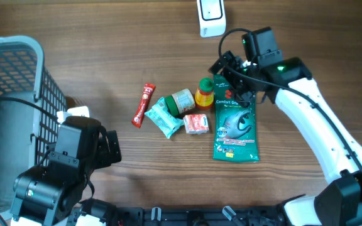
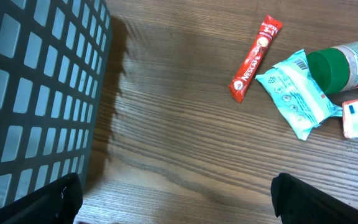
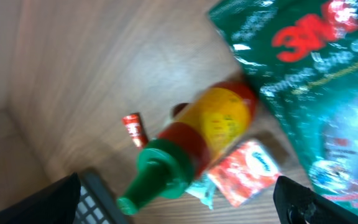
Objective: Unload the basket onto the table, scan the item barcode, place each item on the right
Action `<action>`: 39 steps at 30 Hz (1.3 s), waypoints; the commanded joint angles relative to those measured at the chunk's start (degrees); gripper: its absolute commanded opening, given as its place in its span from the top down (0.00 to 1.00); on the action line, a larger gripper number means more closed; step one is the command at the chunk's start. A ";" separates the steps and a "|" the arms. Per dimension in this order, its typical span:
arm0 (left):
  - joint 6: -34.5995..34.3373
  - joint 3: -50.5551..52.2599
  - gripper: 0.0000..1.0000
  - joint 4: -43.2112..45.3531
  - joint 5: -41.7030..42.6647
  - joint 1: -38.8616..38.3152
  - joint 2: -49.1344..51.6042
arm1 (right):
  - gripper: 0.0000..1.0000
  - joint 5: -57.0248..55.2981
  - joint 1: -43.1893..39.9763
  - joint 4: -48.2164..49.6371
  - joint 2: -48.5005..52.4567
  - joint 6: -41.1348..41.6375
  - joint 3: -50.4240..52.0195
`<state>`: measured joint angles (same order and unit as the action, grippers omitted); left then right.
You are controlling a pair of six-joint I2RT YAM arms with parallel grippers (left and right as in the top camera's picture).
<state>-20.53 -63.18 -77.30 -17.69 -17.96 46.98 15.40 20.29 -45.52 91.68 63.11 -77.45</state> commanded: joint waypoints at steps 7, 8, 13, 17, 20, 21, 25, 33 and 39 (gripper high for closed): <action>-0.94 -0.11 0.00 0.02 0.28 -0.11 0.00 | 0.01 -9.90 7.19 2.25 7.39 4.92 -1.53; -0.94 -0.11 0.00 0.02 0.28 -0.11 0.00 | 0.00 -10.10 7.30 2.27 8.11 5.75 -1.53; -0.96 -0.11 0.00 0.02 0.28 -0.11 0.00 | 0.21 -10.43 7.34 3.06 10.93 6.05 -1.53; -0.94 -0.11 0.00 0.02 0.28 -0.11 0.00 | 0.37 -9.35 7.45 1.70 11.15 5.70 -1.51; -0.94 -0.11 0.00 0.02 0.28 -0.11 0.00 | 0.46 -5.33 7.45 1.55 11.06 1.01 -1.53; -0.94 -0.11 0.00 0.02 0.28 -0.11 0.00 | 0.50 -4.52 7.45 1.44 10.97 -0.35 -1.53; -0.96 -0.11 0.00 0.02 0.28 -0.11 0.00 | 0.53 2.29 6.49 -0.26 10.75 -10.82 -2.27; -0.96 -0.11 0.00 0.02 0.28 -0.11 0.00 | 0.53 -0.20 5.07 -15.78 10.75 -29.86 -8.68; -0.94 -0.11 0.00 0.02 0.28 -0.11 0.00 | 0.51 -0.76 5.07 -19.10 10.75 -43.78 -8.55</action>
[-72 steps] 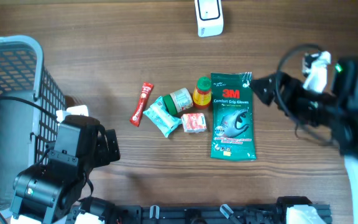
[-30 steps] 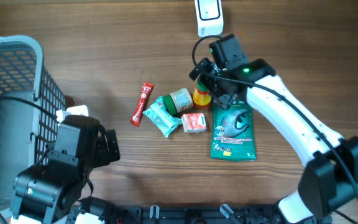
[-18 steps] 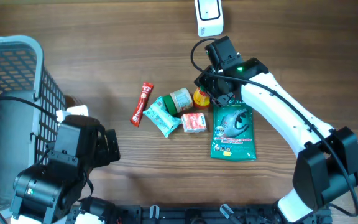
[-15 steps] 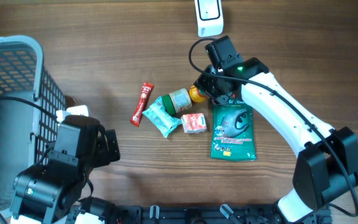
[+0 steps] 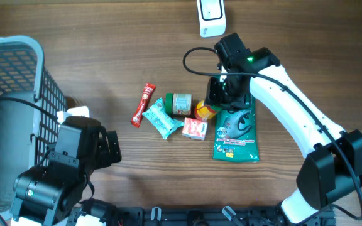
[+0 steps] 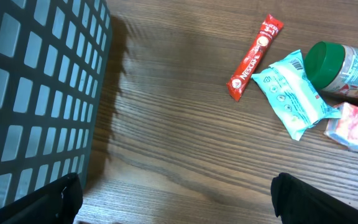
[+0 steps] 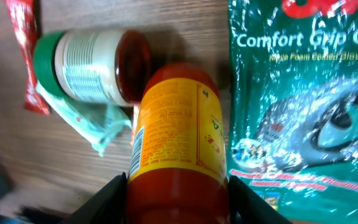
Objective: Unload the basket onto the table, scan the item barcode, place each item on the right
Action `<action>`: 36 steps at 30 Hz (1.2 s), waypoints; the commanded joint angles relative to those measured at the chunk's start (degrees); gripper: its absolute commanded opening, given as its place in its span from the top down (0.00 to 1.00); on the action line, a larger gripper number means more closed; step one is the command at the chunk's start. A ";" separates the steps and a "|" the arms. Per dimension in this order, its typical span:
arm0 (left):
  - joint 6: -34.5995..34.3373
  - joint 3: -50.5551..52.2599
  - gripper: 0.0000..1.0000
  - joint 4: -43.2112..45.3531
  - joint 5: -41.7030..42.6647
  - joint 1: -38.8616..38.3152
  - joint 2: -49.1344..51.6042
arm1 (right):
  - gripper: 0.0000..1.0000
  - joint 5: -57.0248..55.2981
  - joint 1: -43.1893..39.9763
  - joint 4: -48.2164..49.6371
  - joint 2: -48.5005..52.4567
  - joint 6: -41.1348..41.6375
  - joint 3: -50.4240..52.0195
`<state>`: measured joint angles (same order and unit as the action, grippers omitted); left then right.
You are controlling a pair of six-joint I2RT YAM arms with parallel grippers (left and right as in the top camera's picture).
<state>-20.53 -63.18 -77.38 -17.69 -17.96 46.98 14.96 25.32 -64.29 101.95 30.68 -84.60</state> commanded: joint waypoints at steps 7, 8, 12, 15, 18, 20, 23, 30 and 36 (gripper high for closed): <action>-0.96 -0.11 0.00 0.11 0.28 -0.11 0.00 | 0.51 -7.89 0.04 -5.16 0.48 -21.64 -1.44; -0.94 -0.11 0.00 0.11 0.28 -0.11 0.00 | 0.51 -11.21 0.04 -6.88 0.48 -21.62 -1.44; -0.96 -0.11 0.00 0.11 0.28 -0.11 0.00 | 0.48 -20.22 0.04 -13.64 0.48 -21.68 -1.44; -0.96 -0.11 0.00 0.11 0.28 -0.11 0.00 | 0.42 -20.65 0.04 -13.97 0.48 -23.41 -1.44; -0.94 -0.11 0.00 0.11 0.28 -0.11 0.00 | 0.28 -21.40 0.04 -12.26 0.48 -23.30 -1.46; -0.94 -0.11 0.00 0.11 0.28 -0.11 0.00 | 0.12 -21.35 0.04 -12.02 0.48 -22.01 -1.88; -0.94 -0.11 0.00 0.11 0.28 -0.11 0.00 | 0.07 -20.94 0.04 -12.83 0.48 -13.86 -5.88; -0.96 -0.11 0.00 0.11 0.28 -0.11 0.00 | 0.00 -20.55 -0.24 -25.81 0.20 28.04 -26.01; -0.96 -0.11 0.00 0.11 0.28 -0.11 0.00 | 0.00 -13.62 -0.31 -27.87 -1.03 62.53 -26.97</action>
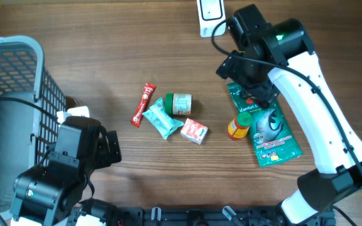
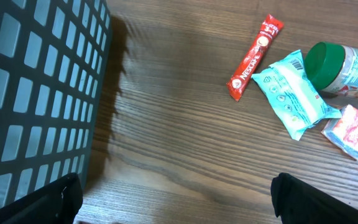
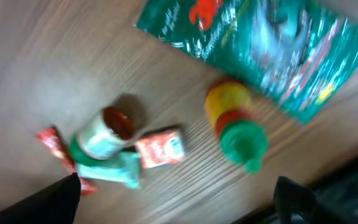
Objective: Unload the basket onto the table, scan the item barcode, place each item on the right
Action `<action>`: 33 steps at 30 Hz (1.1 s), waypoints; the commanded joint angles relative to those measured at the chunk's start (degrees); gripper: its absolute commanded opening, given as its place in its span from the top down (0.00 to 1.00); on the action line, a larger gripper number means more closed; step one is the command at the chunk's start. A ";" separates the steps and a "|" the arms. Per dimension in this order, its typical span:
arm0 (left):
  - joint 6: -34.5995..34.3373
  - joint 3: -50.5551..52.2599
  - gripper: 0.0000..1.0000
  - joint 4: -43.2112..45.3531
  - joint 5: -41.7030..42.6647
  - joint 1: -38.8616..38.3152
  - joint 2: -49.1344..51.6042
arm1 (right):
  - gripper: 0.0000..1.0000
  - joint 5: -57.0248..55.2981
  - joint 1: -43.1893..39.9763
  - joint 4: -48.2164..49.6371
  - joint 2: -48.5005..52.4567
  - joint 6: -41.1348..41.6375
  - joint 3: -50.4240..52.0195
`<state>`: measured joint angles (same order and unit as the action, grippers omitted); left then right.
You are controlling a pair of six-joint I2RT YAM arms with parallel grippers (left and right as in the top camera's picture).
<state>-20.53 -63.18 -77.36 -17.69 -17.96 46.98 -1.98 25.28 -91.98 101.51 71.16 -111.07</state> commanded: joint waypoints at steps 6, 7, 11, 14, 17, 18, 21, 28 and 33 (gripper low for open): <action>-0.96 -0.11 0.00 0.09 0.28 -0.11 0.00 | 0.01 1.49 -0.79 -0.17 -3.45 19.93 -0.20; -0.96 -0.11 0.00 0.09 0.28 -0.11 0.00 | 0.00 0.90 -0.79 -0.17 -5.29 18.51 -0.20; -0.94 -0.11 0.00 0.09 0.28 -0.11 0.00 | 0.00 0.35 -0.76 -0.17 -13.60 16.11 1.07; -0.96 -0.11 0.00 0.09 0.28 -0.11 0.00 | 0.00 -0.70 -0.76 -0.17 -20.31 21.40 7.13; -0.94 -0.11 0.00 0.09 0.28 -0.11 0.00 | 0.00 -1.57 -0.76 -0.13 -26.03 33.77 18.16; -0.96 -0.11 0.00 0.09 0.28 -0.11 0.00 | 0.00 -2.05 -0.76 0.42 -26.82 36.33 20.81; -0.96 -0.11 0.00 0.09 0.28 -0.11 0.00 | 0.00 -1.01 -0.76 6.86 -27.30 32.33 28.39; -0.96 -0.11 0.00 0.09 0.28 -0.11 0.00 | 0.00 1.07 -0.79 12.37 -20.31 33.99 30.84; -0.96 -0.11 0.00 0.09 0.28 -0.11 0.00 | 0.01 4.74 -1.66 14.49 -11.63 32.22 30.84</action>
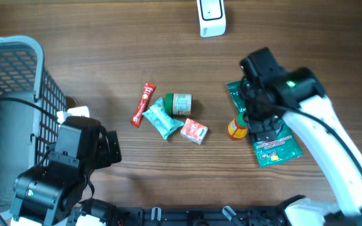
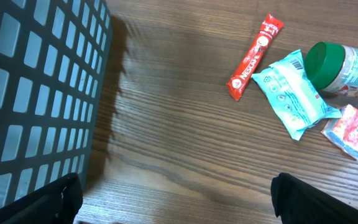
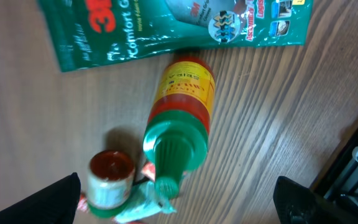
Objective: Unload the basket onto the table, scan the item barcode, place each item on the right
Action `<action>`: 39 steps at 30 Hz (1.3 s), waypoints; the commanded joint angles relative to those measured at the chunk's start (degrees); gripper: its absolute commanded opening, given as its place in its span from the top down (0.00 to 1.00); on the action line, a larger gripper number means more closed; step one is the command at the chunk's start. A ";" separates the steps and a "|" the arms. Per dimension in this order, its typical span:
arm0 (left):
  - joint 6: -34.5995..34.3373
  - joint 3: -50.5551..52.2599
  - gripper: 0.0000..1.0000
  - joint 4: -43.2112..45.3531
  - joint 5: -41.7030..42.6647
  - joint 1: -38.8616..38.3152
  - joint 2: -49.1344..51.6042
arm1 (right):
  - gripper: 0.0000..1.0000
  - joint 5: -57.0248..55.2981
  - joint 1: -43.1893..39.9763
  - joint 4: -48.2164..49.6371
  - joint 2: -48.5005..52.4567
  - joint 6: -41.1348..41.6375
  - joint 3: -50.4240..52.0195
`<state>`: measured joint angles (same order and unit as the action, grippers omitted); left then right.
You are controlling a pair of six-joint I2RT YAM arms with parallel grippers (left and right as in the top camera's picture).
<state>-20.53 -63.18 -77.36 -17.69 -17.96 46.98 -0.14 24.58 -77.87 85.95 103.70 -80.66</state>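
A sauce bottle [image 3: 182,106] with a yellow-and-red label and a green cap [image 3: 174,149] stands upright on the wood table, touching the left edge of a green 3M pack [image 1: 269,139]. My right gripper [image 3: 179,205] hangs open just above the bottle, with nothing between its fingers [image 3: 294,199]. In the overhead view the bottle [image 1: 235,128] peeks out from under the right wrist. The white scanner [image 1: 211,17] sits at the table's far edge. My left gripper [image 2: 176,202] is open low over bare wood beside the basket.
A grey basket [image 1: 14,81] fills the left side. A red Nescafe stick [image 1: 143,105], a teal packet [image 1: 161,118], a green-lidded jar [image 1: 181,102] and a red sachet [image 1: 195,130] lie clustered left of the bottle.
My right arm has come from up near the scanner toward the table's front and now sits over the bottle. The bottle, the 3M pack and the left arm have not moved.
My right gripper was open beside the bottle, which stood among the jar and packets. Then it was shut on the bottle. Then the bottle stood further right by the shifted 3M pack, with the gripper open near the scanner. Now the gripper is open over the bottle.
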 commanded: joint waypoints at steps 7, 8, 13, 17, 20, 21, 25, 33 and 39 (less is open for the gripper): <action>-0.96 -0.11 0.00 0.09 0.28 -0.11 0.00 | 0.13 4.26 -5.38 1.18 9.77 -5.86 0.55; -0.96 -0.11 0.00 0.09 0.28 -0.11 0.00 | 0.14 4.39 -5.44 1.49 10.38 -6.58 0.55; -0.96 -0.11 0.00 0.09 0.28 -0.11 0.00 | 0.19 5.77 -5.42 2.16 13.49 -9.27 0.55; -0.96 -0.11 0.00 0.09 0.28 -0.11 0.00 | 0.34 5.77 -5.42 1.70 15.10 -9.40 0.55; -0.94 -0.11 0.00 0.09 0.28 -0.11 0.00 | 0.48 5.79 -5.38 1.51 15.10 -11.74 0.55; -0.96 -0.11 0.00 0.09 0.28 -0.11 0.00 | 0.56 5.81 -5.38 1.55 15.10 -13.11 0.55; -0.96 -0.11 0.00 0.09 0.28 -0.11 0.00 | 0.71 5.79 -5.38 3.04 15.08 -20.37 0.46; -0.96 -0.11 0.00 0.09 0.28 -0.11 0.00 | 0.72 5.55 -5.49 7.06 15.08 -41.13 -4.33; -0.94 -0.11 0.00 0.09 0.28 -0.11 0.00 | 0.63 4.79 -5.14 11.43 15.13 -42.05 -4.17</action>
<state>-20.53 -63.18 -77.36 -17.69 -17.96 46.98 5.67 19.22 -67.61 100.31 63.77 -83.31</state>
